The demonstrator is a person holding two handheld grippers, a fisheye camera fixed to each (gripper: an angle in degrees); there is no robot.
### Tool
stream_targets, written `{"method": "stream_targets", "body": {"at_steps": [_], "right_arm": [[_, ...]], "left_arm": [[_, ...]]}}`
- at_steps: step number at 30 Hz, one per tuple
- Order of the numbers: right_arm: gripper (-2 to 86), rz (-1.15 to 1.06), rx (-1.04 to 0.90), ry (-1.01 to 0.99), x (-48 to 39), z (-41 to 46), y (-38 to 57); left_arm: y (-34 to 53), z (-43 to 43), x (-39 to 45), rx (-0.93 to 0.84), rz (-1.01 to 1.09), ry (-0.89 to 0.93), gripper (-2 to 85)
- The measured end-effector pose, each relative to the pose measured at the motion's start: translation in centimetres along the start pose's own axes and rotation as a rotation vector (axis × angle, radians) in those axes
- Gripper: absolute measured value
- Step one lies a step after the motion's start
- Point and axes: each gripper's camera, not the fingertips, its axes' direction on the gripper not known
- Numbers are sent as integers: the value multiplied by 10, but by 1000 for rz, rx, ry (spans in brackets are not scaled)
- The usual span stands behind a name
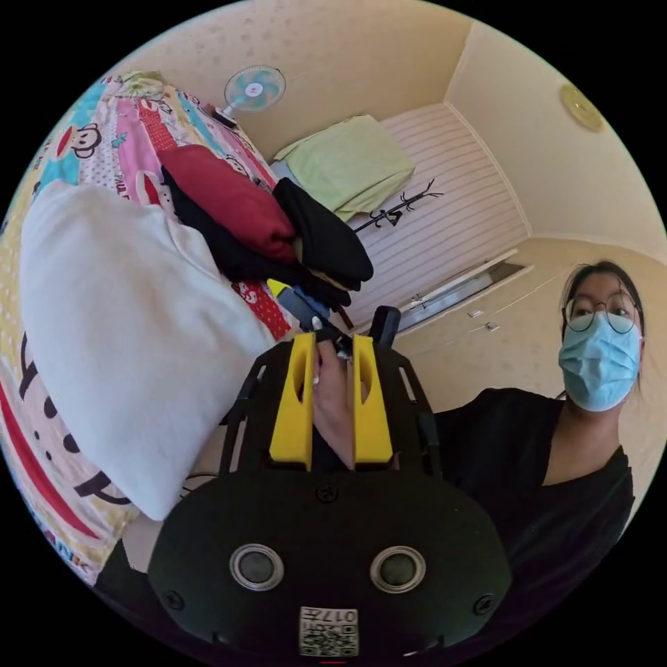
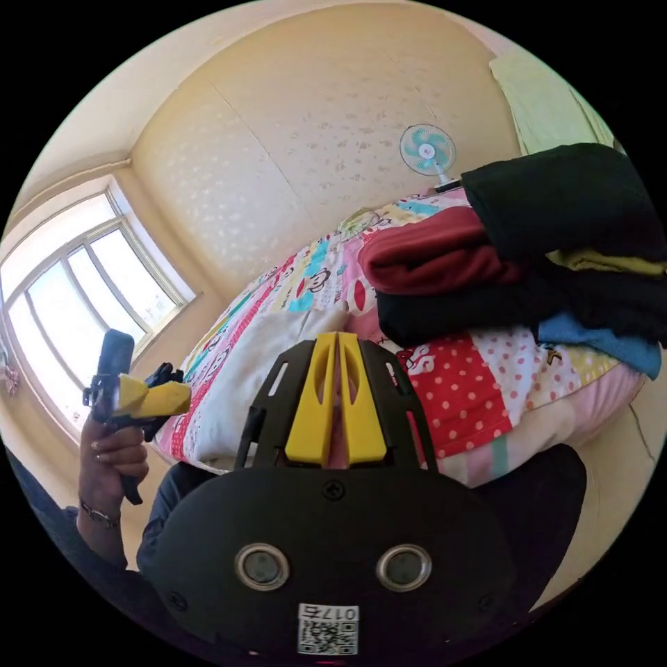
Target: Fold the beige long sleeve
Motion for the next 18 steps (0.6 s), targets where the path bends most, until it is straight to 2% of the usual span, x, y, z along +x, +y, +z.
{"method": "stream_targets", "body": {"at_steps": [2, 4, 5, 7, 8, 9, 12, 16, 17, 18], "right_arm": [[7, -62, 59, -63, -7, -9, -4], [7, -146, 37, -121, -22, 0, -13], [7, -216, -50, -138, -35, 17, -21], [6, -329, -299, -33, -55, 63, -29], [6, -391, -500, 139, -61, 98, -27], [6, -416, -550, 218, -59, 108, -26], [8, -344, -608, 284, -37, 106, -44], [18, -284, -622, 173, 0, 98, -60], [25, -226, -604, 119, 16, 85, -66], [37, -150, -564, 59, 36, 65, -71]], "left_arm": [[16, -30, -2, 72, -44, -134, 107], [35, -62, -8, 153, -125, -296, 134], [48, -82, -15, 209, -196, -367, 159], [66, -104, -28, 272, -286, -413, 182], [75, -111, -40, 276, -343, -412, 188], [82, -110, -56, 251, -398, -386, 199], [97, -93, -89, 185, -515, -335, 228], [107, -88, -92, 228, -522, -328, 215], [105, -90, -92, 223, -526, -307, 182], [103, -88, -97, 201, -507, -177, 152]]}}
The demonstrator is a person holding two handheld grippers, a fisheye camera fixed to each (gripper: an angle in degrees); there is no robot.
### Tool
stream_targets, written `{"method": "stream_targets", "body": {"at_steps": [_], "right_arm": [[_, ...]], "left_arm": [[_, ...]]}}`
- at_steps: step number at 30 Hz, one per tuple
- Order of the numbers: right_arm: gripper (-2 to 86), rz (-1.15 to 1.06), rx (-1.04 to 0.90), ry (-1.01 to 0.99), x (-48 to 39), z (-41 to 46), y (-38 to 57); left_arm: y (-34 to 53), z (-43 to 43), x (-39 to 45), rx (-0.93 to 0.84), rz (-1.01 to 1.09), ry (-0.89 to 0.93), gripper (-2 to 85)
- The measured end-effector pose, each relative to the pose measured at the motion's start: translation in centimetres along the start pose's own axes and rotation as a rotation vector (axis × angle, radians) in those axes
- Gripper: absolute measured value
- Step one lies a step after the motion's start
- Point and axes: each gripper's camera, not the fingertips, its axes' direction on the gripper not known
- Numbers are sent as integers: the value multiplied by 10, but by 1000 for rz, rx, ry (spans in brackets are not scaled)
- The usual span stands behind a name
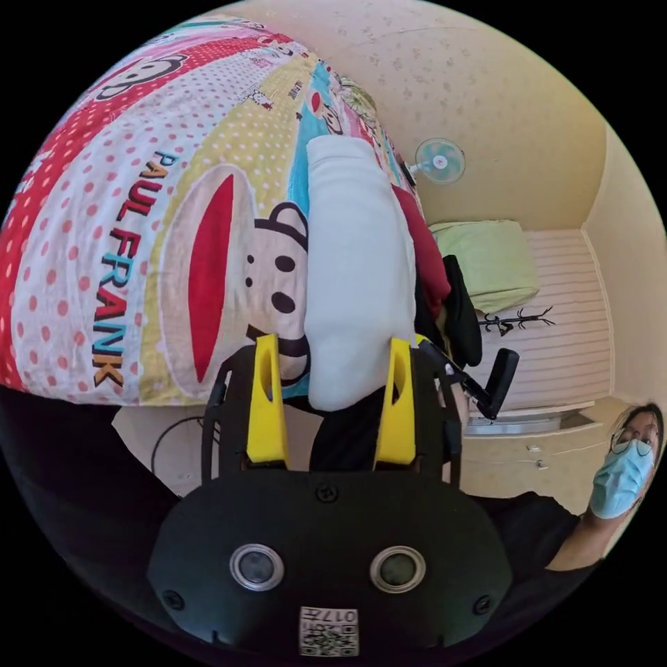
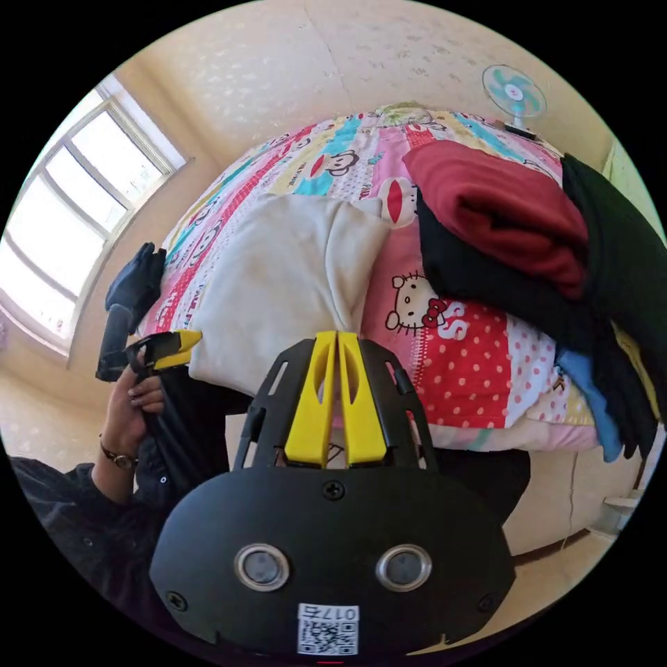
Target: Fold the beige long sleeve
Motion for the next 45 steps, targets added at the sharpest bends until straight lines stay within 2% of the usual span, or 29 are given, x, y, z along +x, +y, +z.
{"method": "stream_targets", "body": {"at_steps": [1, 3, 6, 8, 14, 17, 19, 21, 25, 27, 30, 34, 36, 37, 39, 40, 42, 44, 45], "right_arm": [[44, 30, 28, -35, 11, -9, 6], [138, 175, 97, -176, 59, -37, 34], [237, 298, 18, -372, 105, -39, 63], [258, 371, -16, -534, 123, -31, 82], [251, 639, 37, -978, 158, 18, 115], [221, 598, -102, -1104, 149, 51, 91], [211, 556, -92, -1201, 138, 52, 84], [198, 427, -46, -1297, 107, 28, 68], [180, 176, -57, -1296, 26, -18, 20], [169, 11, -91, -1336, -39, -29, -25], [155, -131, -118, -1476, -135, -20, -82], [136, -299, -114, -1602, -279, 2, -138], [123, -338, -162, -1626, -378, 39, -160], [119, -333, -166, -1626, -401, 52, -161], [104, -295, -202, -1570, -482, 126, -147], [100, -252, -234, -1546, -497, 151, -139], [83, -148, -352, -1395, -540, 260, -102], [80, -173, -464, -1196, -550, 332, -71], [81, -189, -488, -1185, -545, 357, -53]], "left_arm": [[-2, 4, -5, -37, -26, 58, 138], [-2, 5, -15, -85, -75, 146, 102], [8, -13, 5, -80, -11, 212, 76], [17, -17, 24, -117, 36, 275, 69], [58, -24, 83, -238, 184, 228, 65], [69, -47, 85, -216, 202, 178, 65], [71, -76, 86, -167, 213, 177, 65], [71, -133, 94, -86, 269, 249, 68], [78, -234, 102, 75, 351, 398, 72], [95, -303, 88, 234, 373, 479, 56], [129, -382, 59, 424, 356, 398, 13], [165, -444, 9, 543, 216, 238, 27], [186, -467, -20, 584, 136, 188, 19], [191, -470, -26, 591, 120, 172, 11], [202, -475, -47, 579, 68, 116, -5], [203, -474, -52, 575, 51, 107, -6], [206, -467, -73, 580, 3, 122, -9], [204, -460, -84, 572, -8, 174, -9], [202, -457, -86, 565, -1, 193, -9]]}}
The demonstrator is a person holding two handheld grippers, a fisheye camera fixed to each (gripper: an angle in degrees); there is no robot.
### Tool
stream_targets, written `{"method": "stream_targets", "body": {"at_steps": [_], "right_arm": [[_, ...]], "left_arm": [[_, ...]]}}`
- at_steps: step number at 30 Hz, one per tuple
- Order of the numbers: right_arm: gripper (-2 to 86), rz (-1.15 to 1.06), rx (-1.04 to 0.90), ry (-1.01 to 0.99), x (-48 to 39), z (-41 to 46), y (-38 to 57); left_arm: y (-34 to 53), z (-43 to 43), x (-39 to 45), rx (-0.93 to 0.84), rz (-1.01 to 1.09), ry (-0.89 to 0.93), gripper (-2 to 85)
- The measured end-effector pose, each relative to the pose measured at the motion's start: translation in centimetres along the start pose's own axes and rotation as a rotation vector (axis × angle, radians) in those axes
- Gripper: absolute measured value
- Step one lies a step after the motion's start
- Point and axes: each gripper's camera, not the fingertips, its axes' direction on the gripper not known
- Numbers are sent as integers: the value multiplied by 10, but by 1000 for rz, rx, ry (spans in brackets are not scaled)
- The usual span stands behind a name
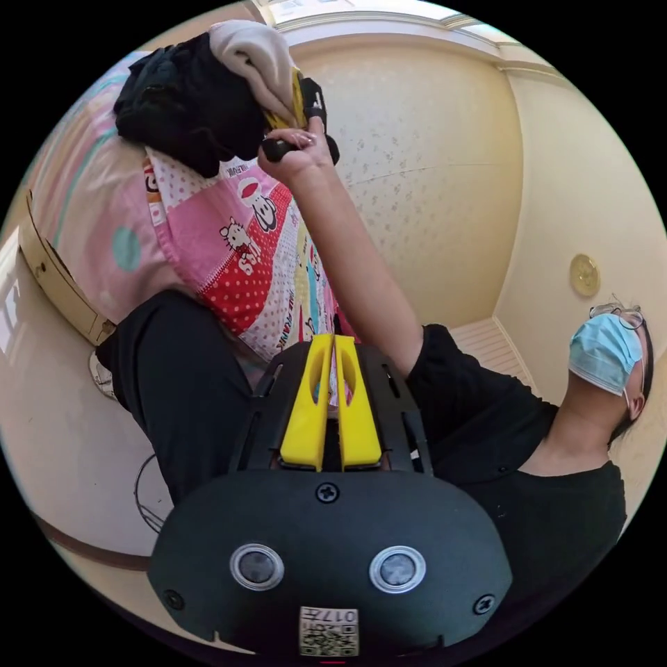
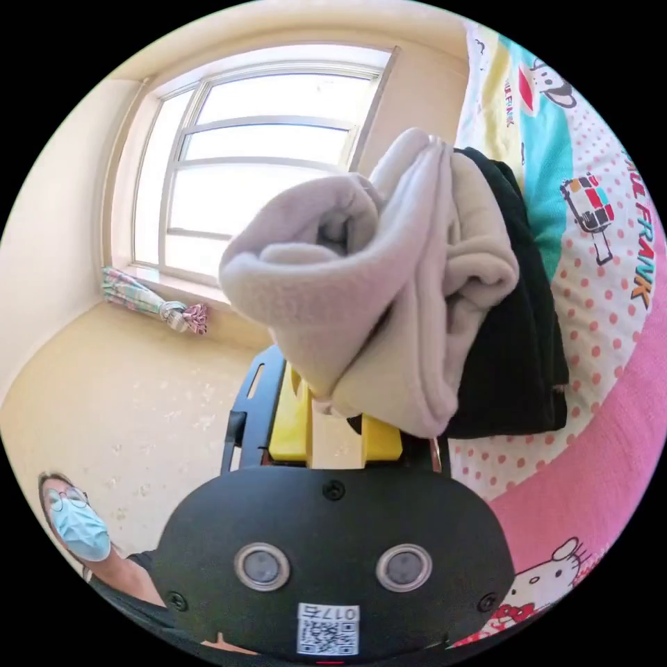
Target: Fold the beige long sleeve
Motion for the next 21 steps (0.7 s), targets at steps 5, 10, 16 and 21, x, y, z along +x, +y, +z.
{"method": "stream_targets", "body": {"at_steps": [5, 10, 16, 21], "right_arm": [[137, -122, -55, 55, -8, -19, 54], [135, -239, -67, 302, -34, -119, 133], [101, -144, 46, 748, -9, -289, 294], [101, 106, 292, 1018, -7, -422, 463]], "left_arm": [[-4, 8, -1, -27, 44, -136, -10], [-32, 61, -3, -142, 103, -153, -10], [-76, 207, 2, -435, 242, -366, -10], [-101, 358, 15, -549, 376, -398, -9]]}}
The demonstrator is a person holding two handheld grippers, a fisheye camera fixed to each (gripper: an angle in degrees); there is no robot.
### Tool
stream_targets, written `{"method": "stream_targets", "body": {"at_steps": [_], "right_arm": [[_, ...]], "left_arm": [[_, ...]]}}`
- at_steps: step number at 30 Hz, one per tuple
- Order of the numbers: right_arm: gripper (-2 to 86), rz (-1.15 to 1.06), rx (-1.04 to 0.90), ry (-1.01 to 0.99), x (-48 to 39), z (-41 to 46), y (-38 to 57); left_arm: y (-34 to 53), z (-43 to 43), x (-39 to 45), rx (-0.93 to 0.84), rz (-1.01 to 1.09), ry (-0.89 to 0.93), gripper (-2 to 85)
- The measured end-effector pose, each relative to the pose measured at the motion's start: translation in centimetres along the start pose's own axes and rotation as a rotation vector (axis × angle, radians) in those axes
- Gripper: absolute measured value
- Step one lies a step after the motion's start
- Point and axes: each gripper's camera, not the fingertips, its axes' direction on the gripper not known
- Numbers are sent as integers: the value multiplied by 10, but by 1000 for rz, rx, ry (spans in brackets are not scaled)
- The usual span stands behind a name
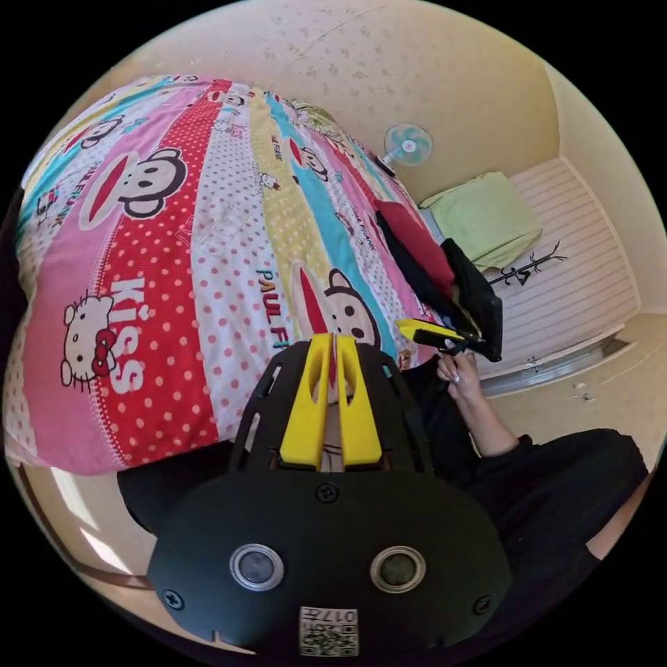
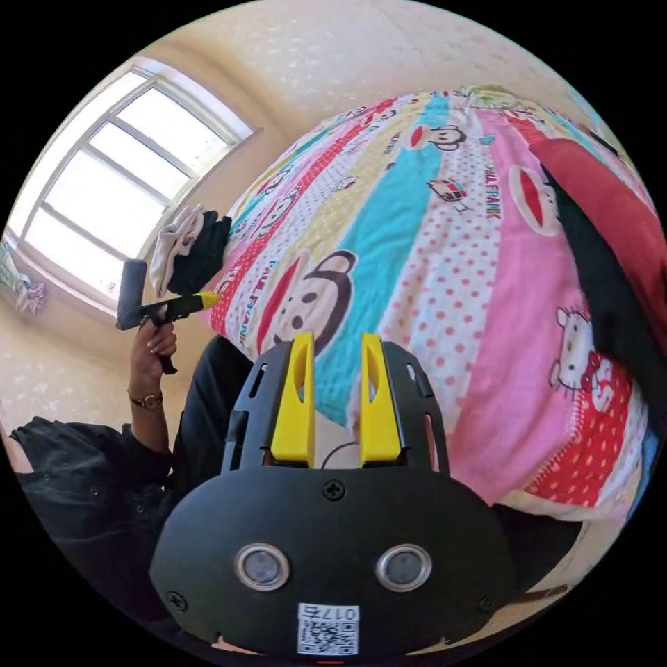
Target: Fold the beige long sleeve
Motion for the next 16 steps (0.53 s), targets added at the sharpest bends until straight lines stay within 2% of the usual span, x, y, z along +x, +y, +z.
{"method": "stream_targets", "body": {"at_steps": [4, 6, 7, 9, 10, 11, 12, 13, 15, 16], "right_arm": [[111, 137, 153, 163, 54, -83, 47], [118, 144, 242, 268, 69, -133, 41], [120, 143, 257, 291, 71, -143, 36], [125, 156, 316, 382, 82, -177, 6], [126, 182, 328, 412, 88, -183, -2], [131, 317, 345, 462, 110, -190, -18], [137, 433, 346, 440, 141, -189, -31], [137, 459, 342, 393, 156, -186, -38], [127, 559, 354, 163, 211, -164, -57], [122, 592, 370, 132, 222, -158, -60]], "left_arm": [[-47, 73, 17, -20, 61, -10, -10], [-53, 144, 2, -132, 41, -63, -9], [-50, 157, -3, -134, 42, -80, -9], [-23, 153, -24, 27, 62, 13, -9], [-21, 153, -32, 36, 47, 62, -9], [-18, 152, -47, 39, 10, 145, -10], [-17, 153, -56, 33, 2, 194, -10], [-16, 153, -59, 29, 6, 207, -10], [-15, 157, -61, 32, 23, 206, -10], [-14, 157, -61, 35, 27, 197, -10]]}}
